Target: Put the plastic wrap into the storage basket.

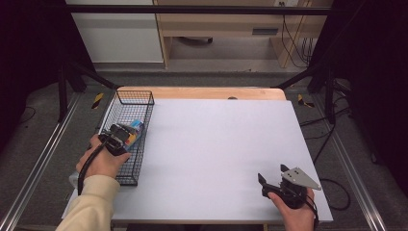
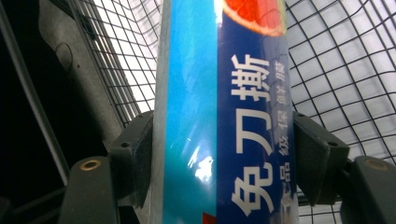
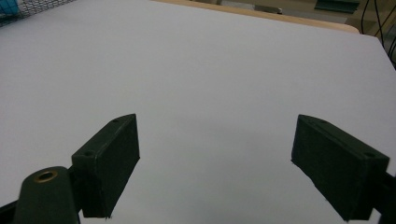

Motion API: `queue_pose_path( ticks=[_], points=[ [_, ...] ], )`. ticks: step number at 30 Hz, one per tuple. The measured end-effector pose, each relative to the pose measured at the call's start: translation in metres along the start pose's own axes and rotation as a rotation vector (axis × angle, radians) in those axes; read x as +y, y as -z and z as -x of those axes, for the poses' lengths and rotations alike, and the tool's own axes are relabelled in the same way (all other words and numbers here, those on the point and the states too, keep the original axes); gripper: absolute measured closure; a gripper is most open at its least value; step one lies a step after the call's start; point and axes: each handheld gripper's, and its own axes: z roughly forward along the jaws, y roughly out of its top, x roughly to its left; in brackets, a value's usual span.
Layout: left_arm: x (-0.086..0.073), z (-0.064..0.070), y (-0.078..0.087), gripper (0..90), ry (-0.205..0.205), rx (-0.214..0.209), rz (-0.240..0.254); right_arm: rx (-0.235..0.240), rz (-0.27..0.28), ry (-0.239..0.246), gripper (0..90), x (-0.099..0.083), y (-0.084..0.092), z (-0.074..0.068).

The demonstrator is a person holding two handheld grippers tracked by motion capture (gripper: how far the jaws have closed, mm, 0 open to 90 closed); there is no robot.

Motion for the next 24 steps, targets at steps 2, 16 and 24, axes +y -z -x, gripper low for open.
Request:
queue_pose_path(
  ticks=[2,16,24],
  points=[
    [-0.003,0.0,0.005,26.3,0.011,-0.004,0.039,0.0,0.0,-0.001,15.1,0.0,0.0,-0.001],
    [-0.027,0.007,0.052,10.9,0.079,-0.028,0.344,-0.011,-0.001,-0.002,12.8,0.0,0.0,0.001],
    [-0.033,0.041,0.081,8.3,0.049,-0.13,0.603,-0.02,-0.02,-0.006,7.7,0.0,-0.001,0.003]
  ],
)
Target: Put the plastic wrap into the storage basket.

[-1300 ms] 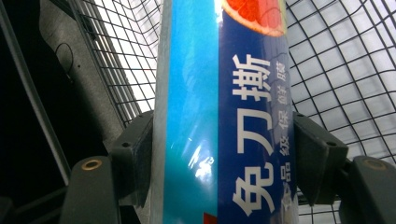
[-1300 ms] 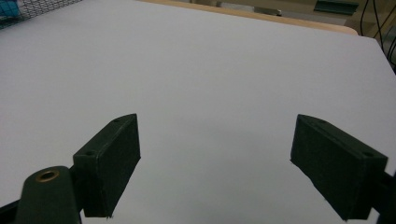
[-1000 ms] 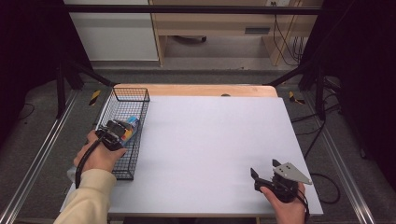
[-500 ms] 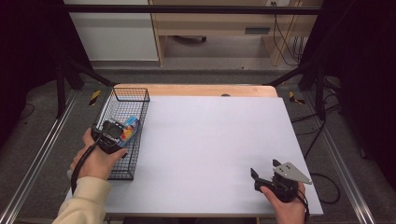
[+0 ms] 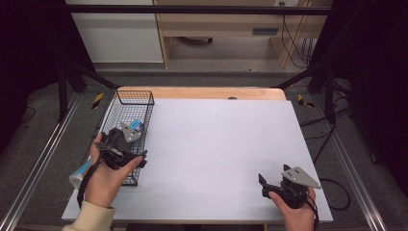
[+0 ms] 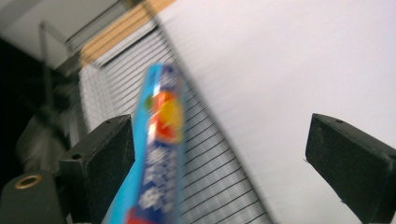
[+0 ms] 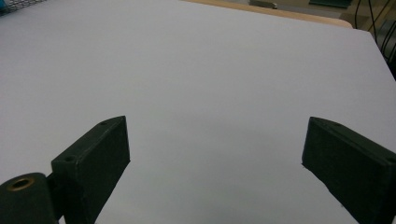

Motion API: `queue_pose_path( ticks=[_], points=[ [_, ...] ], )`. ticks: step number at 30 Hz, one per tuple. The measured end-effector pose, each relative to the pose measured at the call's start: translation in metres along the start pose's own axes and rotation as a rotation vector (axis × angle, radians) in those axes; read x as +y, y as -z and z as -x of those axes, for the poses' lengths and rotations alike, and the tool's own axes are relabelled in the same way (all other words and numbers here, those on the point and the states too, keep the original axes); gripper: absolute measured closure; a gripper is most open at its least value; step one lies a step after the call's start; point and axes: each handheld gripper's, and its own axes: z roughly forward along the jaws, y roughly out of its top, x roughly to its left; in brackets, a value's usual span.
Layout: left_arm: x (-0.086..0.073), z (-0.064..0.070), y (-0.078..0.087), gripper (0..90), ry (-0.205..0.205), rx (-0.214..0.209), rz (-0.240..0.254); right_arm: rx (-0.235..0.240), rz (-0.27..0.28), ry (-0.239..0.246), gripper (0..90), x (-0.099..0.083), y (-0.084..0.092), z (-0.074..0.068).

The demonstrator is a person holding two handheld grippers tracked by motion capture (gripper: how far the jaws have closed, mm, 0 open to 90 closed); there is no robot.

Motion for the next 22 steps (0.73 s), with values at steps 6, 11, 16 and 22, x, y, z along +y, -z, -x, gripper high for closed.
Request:
queue_pose_path(
  ticks=[6,11,16,22],
  points=[
    [0.008,0.046,-0.01,5.4,-0.121,-0.088,0.076,-0.026,-0.009,-0.012,6.1,-0.002,0.0,0.004],
    [0.009,0.071,-0.029,5.6,-0.142,-0.251,0.15,-0.041,-0.026,-0.015,3.7,-0.004,0.0,0.007],
    [-0.004,0.086,-0.053,8.2,-0.127,-0.405,0.262,-0.026,-0.026,-0.012,4.3,-0.004,-0.001,0.008],
    [-0.031,0.084,-0.057,7.9,-0.075,-0.49,0.338,-0.023,-0.044,-0.009,5.5,-0.004,-0.006,0.006]
  ],
)
